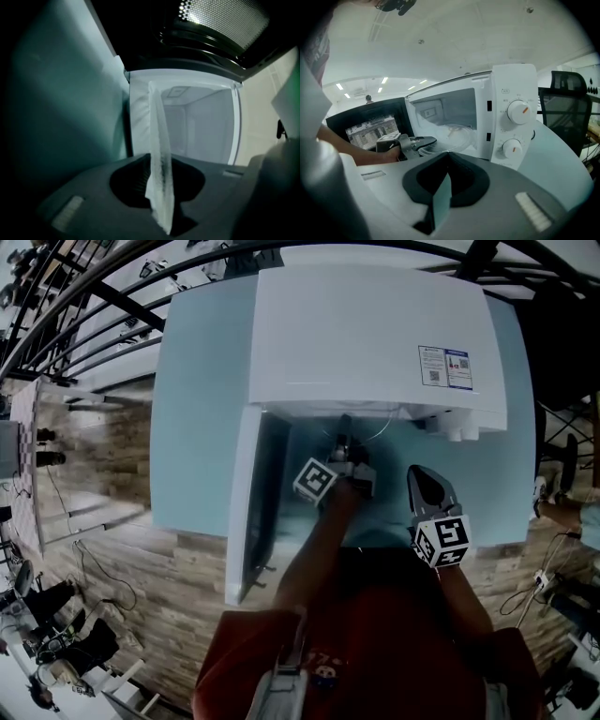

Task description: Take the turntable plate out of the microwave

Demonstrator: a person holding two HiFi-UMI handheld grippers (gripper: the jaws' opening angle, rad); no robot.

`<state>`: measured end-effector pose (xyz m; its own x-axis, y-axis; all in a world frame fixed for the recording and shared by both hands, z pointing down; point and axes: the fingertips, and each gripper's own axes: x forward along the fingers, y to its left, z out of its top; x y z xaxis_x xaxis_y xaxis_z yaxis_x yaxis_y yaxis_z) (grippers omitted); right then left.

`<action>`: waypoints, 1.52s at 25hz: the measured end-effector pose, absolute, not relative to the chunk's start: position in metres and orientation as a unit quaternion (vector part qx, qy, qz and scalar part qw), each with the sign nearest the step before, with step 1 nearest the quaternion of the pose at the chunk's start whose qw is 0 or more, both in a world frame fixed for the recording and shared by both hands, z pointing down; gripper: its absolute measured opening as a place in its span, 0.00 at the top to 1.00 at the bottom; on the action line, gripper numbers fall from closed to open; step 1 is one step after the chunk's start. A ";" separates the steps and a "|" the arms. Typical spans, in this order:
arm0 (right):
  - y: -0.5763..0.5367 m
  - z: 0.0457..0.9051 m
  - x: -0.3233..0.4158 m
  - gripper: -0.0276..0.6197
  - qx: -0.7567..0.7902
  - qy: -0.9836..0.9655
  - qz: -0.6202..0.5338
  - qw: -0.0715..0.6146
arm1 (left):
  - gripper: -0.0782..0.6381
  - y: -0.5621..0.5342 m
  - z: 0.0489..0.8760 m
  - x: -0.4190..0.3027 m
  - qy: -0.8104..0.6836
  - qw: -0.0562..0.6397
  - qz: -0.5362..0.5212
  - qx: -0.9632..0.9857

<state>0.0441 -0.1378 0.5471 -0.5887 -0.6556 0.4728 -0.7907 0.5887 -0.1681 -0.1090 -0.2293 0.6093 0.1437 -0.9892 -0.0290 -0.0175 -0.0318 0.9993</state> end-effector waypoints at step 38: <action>-0.081 0.525 0.091 0.96 0.382 -0.900 0.163 0.133 | 0.86 -0.111 0.599 -0.082 -0.479 0.507 -0.499 0.514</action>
